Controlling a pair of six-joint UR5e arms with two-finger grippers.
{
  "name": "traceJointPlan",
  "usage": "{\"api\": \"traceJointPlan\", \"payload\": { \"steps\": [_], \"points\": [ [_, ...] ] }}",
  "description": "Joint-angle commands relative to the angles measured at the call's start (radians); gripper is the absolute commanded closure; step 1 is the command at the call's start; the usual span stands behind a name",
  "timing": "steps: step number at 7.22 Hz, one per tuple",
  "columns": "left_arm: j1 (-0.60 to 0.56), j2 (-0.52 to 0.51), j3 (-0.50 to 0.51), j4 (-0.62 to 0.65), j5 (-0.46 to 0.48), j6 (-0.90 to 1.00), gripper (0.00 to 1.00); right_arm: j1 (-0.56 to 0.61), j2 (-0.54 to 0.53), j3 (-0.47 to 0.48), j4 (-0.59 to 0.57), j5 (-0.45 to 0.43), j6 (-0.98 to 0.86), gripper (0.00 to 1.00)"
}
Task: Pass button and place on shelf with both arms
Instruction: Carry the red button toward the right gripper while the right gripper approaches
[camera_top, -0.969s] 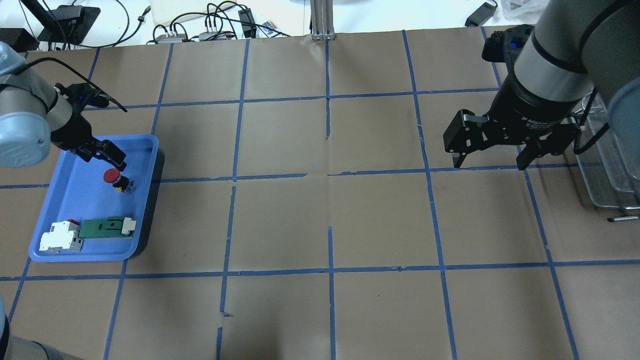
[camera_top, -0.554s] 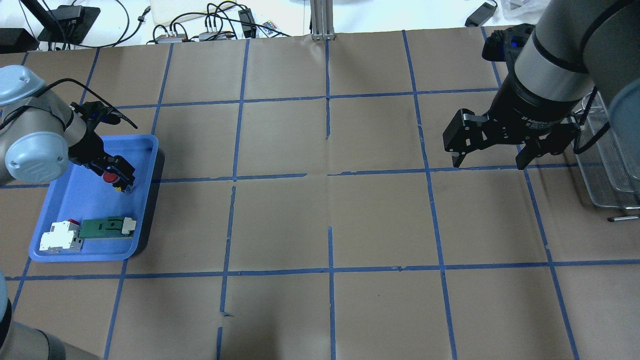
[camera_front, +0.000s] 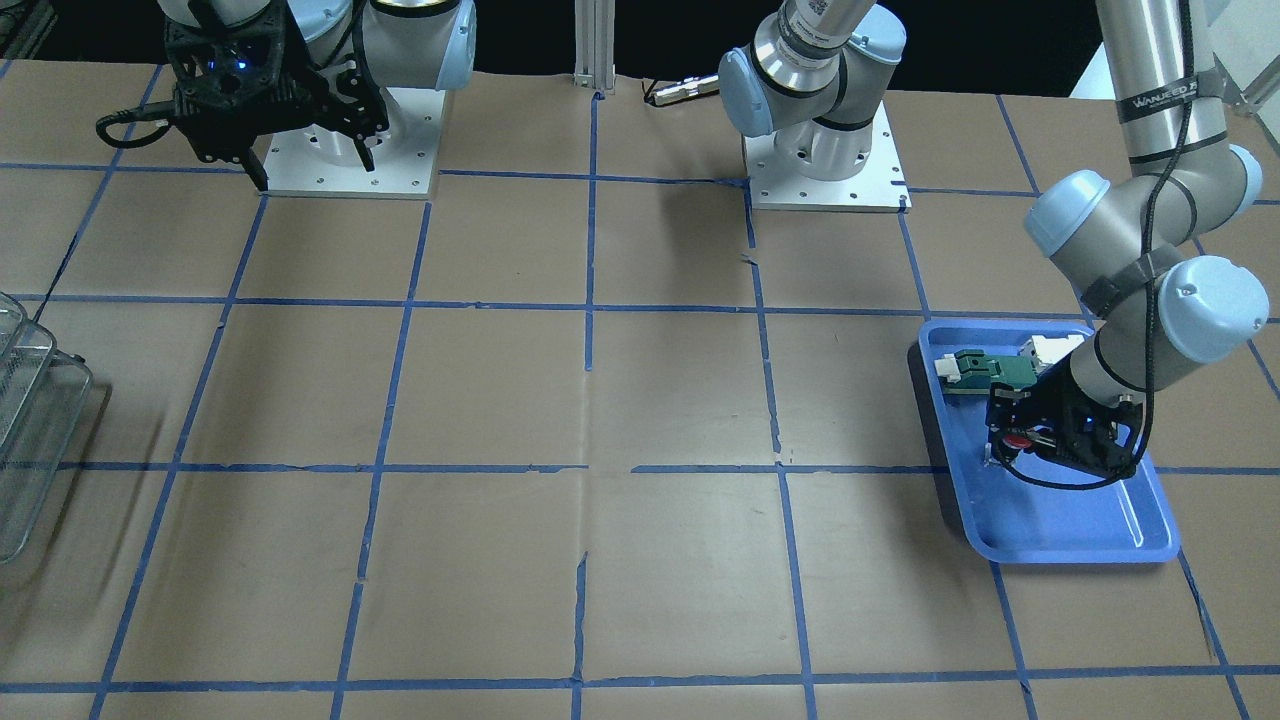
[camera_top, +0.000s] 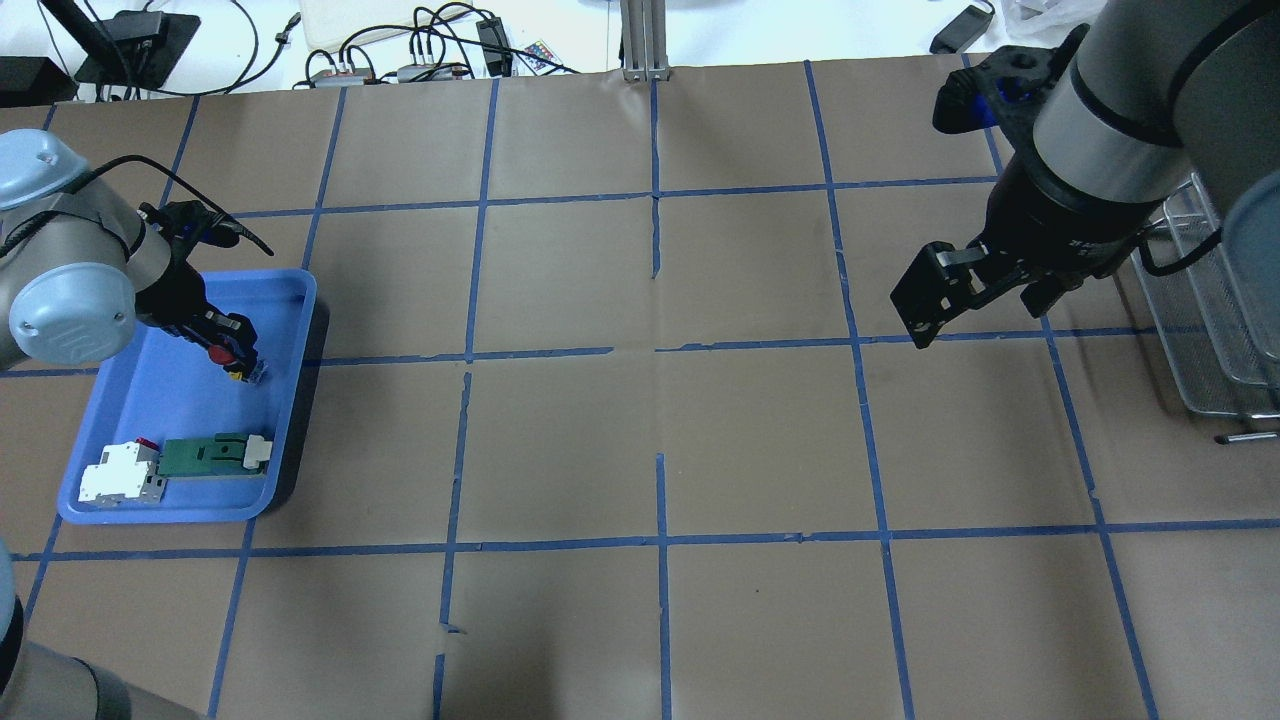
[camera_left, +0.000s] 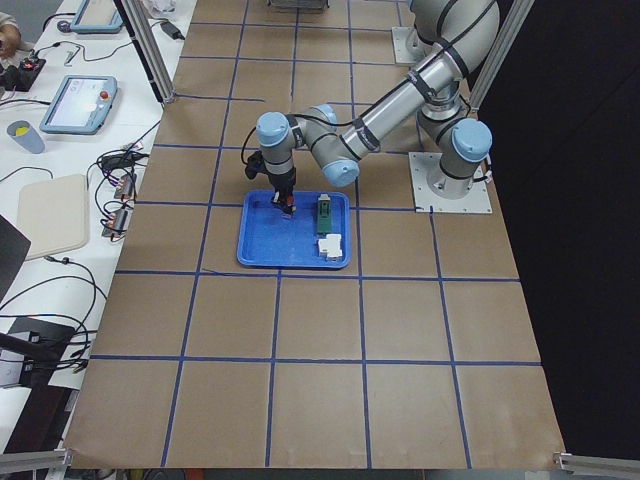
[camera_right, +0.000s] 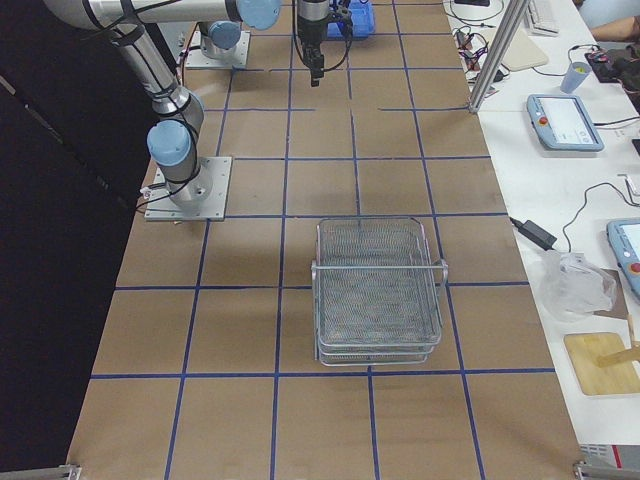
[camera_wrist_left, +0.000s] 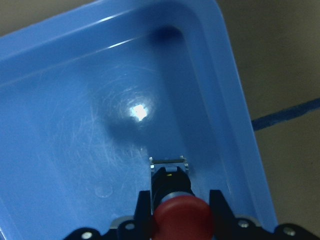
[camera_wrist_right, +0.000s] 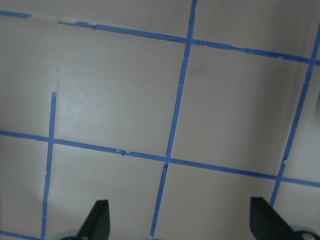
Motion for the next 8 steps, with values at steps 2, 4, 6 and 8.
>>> {"api": "traceJointPlan", "payload": {
  "steps": [2,4,6,8],
  "points": [
    [-0.039,0.068,0.088,-0.276,-0.146,-0.07,1.0,-0.009,0.004,0.004,-0.044,0.073,-0.321,0.0],
    [-0.114,0.103,0.163,-0.461,-0.382,-0.157,1.0,-0.024,0.004,0.032,-0.158,0.141,-0.481,0.0],
    [-0.252,0.117,0.183,-0.474,-0.599,-0.271,1.0,-0.047,0.004,0.044,-0.186,0.228,-0.681,0.0],
    [-0.396,0.124,0.236,-0.475,-0.812,-0.309,1.0,-0.168,0.004,0.081,-0.169,0.41,-0.846,0.0]
  ]
}}
